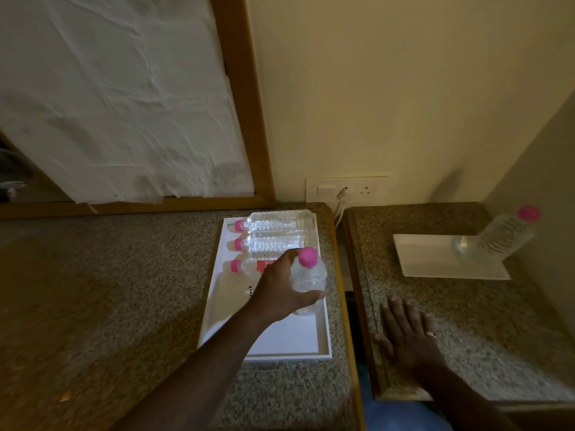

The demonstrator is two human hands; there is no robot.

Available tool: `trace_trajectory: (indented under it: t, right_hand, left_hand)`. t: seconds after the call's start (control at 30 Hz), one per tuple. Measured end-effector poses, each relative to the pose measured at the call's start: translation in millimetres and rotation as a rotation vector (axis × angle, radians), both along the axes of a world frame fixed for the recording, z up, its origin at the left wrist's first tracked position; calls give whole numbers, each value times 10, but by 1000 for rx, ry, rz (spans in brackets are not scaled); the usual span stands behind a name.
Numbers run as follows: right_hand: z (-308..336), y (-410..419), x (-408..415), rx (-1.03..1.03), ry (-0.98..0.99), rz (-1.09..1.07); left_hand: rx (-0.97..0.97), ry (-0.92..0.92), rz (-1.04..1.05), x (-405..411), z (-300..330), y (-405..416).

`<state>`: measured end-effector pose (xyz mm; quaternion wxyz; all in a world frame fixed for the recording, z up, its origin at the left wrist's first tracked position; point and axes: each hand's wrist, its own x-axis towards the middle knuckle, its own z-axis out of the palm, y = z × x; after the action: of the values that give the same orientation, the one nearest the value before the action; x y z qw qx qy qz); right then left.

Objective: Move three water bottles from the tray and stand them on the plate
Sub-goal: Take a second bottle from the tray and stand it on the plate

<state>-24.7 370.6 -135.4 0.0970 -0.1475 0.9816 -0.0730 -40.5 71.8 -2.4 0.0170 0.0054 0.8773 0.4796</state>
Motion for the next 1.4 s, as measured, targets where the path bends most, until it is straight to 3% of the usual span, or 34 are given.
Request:
trace_trajectory:
  t: [0.13,0.33,0.57,0.83,1.1,1.4]
  right_hand:
    - [-31,114,0,-42,-27,5]
    - [-147,847,-8,-10,-42,-229]
    - [-133,1390,-128,-26,-52,-254]
    - [-215,1425,-110,-97,17,-254]
    - [-248,1486,-143,-136,55,-249]
    - [-251,1470,-108,-139,51,-245]
  left_hand:
    - [-91,-22,-2,-113,78,37]
    - [-284,80,-189,-405,443,300]
    - [-133,140,-235,-1038,699,1339]
    - [-68,80,-243,-1676,103,2588]
    - [-48,8,-288,-1938,-296,3091]
    - [27,-19,-343,-2009,-307,3093]
